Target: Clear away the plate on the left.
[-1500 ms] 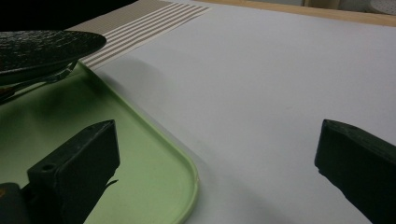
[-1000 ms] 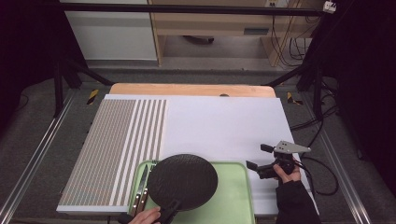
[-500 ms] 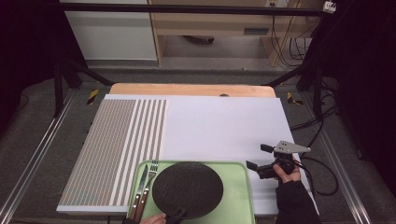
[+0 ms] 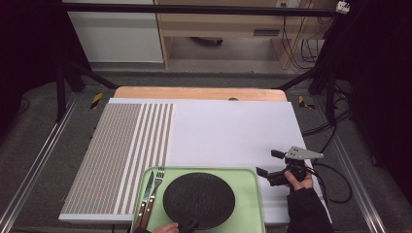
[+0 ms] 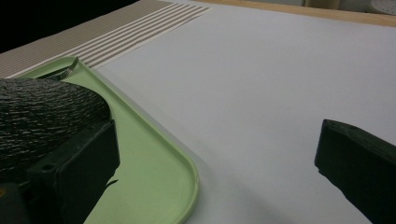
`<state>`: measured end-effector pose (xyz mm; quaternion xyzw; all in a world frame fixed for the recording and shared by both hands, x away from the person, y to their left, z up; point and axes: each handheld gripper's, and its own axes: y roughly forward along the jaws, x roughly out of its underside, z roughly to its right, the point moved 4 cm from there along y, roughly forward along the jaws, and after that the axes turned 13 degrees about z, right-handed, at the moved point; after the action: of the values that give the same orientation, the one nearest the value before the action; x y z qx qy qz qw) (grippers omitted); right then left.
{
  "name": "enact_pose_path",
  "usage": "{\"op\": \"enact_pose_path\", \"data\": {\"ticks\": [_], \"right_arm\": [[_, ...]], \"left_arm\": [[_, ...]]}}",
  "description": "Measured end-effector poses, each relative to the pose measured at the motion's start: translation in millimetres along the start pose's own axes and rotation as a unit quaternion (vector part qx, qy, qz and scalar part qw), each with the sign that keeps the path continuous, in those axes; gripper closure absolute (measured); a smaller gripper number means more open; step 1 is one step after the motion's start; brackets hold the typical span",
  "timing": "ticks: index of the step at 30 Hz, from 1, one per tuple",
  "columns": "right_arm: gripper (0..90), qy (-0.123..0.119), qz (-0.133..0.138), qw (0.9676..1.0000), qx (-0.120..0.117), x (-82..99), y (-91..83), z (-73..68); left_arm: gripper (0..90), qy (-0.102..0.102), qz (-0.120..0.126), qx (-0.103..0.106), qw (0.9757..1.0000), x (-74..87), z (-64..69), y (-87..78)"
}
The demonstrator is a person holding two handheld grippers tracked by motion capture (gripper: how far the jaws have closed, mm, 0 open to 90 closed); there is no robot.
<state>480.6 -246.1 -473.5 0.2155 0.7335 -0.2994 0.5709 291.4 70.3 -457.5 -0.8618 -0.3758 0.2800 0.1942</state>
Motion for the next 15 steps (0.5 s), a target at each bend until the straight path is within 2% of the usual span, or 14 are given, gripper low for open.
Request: {"op": "enact_pose_path", "data": {"ticks": [6, 15], "right_arm": [[0.2, 0.0, 0.0, 1.0, 0.0, 0.0, 0.1, -0.1], [0.2, 0.0, 0.0, 1.0, 0.0, -0.1, 0.0, -0.1]], "left_arm": [[83.5, 0.002, 0.002, -0.003, 1.0, 0.9, -0.3, 3.2], [85.0, -0.011, 0.006, 0.008, 0.9999, 0.3, 2.6, 6.0]]}}
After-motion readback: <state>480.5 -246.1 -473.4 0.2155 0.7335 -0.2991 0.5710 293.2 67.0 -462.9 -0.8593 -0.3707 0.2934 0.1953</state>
